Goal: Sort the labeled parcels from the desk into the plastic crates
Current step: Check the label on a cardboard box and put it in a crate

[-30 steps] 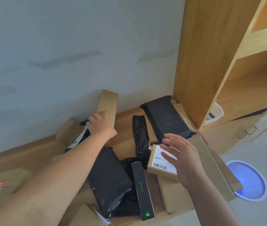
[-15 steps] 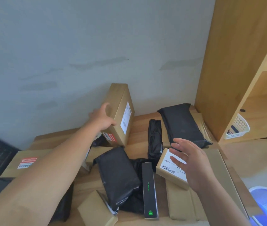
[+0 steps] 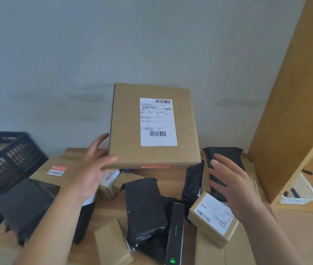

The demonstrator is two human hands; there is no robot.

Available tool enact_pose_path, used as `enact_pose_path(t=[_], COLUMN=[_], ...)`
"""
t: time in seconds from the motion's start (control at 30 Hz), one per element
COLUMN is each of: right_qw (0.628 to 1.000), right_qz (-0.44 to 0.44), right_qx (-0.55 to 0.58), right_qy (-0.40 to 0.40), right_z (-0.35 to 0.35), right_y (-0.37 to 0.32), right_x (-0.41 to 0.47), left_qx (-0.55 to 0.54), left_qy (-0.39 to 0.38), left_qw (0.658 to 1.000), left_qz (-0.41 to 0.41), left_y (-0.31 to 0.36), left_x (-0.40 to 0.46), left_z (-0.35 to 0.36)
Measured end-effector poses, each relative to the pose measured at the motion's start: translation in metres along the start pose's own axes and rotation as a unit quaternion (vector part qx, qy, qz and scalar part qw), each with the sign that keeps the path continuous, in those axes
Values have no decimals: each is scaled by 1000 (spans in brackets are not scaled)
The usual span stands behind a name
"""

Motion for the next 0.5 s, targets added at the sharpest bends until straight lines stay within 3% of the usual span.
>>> enact_pose_path(t=[0.1, 0.3, 0.5], right_qw=[998, 989, 984], right_qz=[-32, -65, -94], right_qx=[-24, 24, 39], right_qy=[-47, -130, -143], right_z=[-2, -11, -35], right_y=[-9, -22, -29], right_x=[0, -12, -21], left_qx=[-69, -102, -89], left_qy=[-7, -48, -82], left_qw=[997, 992, 990], left_qz=[29, 57, 68], left_y=[-24, -41, -38], left_x=[-29, -58, -69], left_z=[-1, 11, 25])
Point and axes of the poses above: each hand's wrist, its own x-axis towards the middle knuckle, its own z-axis out of the palm, y = z × x, the point moved 1 cm from there along x, towards the middle knuckle, and after that the axes turned 7 degrees about -z, right-handed, at the moved point
